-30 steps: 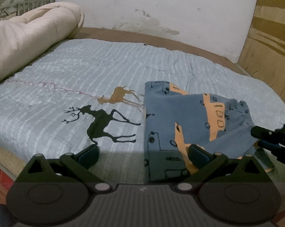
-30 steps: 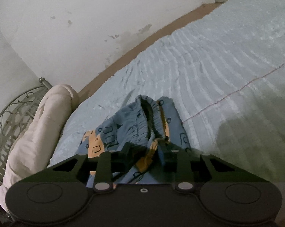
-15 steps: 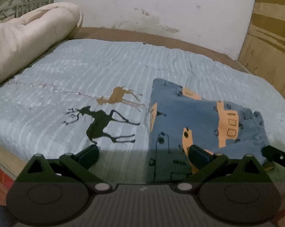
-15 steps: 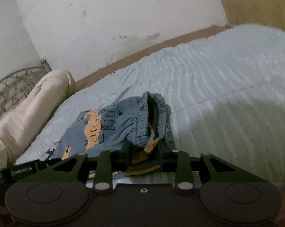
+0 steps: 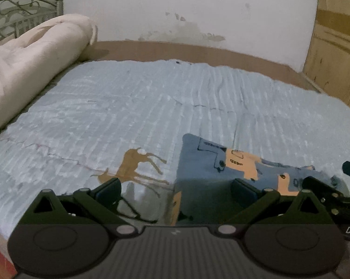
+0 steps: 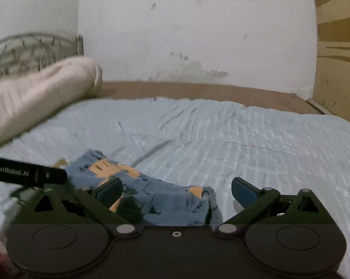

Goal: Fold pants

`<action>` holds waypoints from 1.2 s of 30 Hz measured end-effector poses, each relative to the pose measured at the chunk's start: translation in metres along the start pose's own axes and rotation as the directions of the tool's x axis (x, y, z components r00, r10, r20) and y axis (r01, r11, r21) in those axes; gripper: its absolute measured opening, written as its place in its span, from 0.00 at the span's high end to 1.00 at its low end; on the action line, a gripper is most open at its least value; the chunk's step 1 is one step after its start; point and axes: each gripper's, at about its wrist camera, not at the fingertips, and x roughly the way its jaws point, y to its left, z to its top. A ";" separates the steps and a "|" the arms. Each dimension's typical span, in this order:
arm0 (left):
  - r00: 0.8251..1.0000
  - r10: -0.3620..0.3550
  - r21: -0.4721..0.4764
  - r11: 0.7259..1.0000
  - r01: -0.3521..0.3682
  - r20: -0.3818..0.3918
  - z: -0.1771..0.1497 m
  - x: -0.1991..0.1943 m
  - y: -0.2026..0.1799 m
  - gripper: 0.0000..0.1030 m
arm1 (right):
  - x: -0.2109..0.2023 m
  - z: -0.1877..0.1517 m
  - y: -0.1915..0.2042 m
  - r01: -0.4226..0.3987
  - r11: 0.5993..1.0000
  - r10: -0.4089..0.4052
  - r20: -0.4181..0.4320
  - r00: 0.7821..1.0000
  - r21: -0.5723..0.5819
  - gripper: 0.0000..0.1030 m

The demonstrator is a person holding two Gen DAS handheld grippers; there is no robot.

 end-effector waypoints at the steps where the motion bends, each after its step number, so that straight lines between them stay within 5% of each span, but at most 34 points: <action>1: 1.000 0.008 0.010 1.000 -0.008 -0.009 0.000 0.005 -0.002 0.01 | 0.005 -0.001 0.000 0.015 1.000 -0.015 -0.008 1.000 -0.010 0.03; 13: 0.998 -0.004 -0.005 1.000 0.004 -0.056 -0.005 0.026 0.002 0.00 | 0.017 -0.029 -0.030 0.133 0.991 -0.131 -0.054 0.990 0.033 0.01; 23: 1.000 -0.031 0.026 0.999 0.031 0.000 -0.024 -0.010 0.003 0.01 | -0.017 -0.034 -0.027 0.060 0.996 -0.062 0.019 0.998 0.069 0.01; 36: 0.997 -0.080 0.037 0.996 0.080 0.010 -0.072 -0.044 0.018 0.01 | -0.056 -0.081 -0.025 0.035 0.998 -0.035 0.003 0.999 0.056 0.01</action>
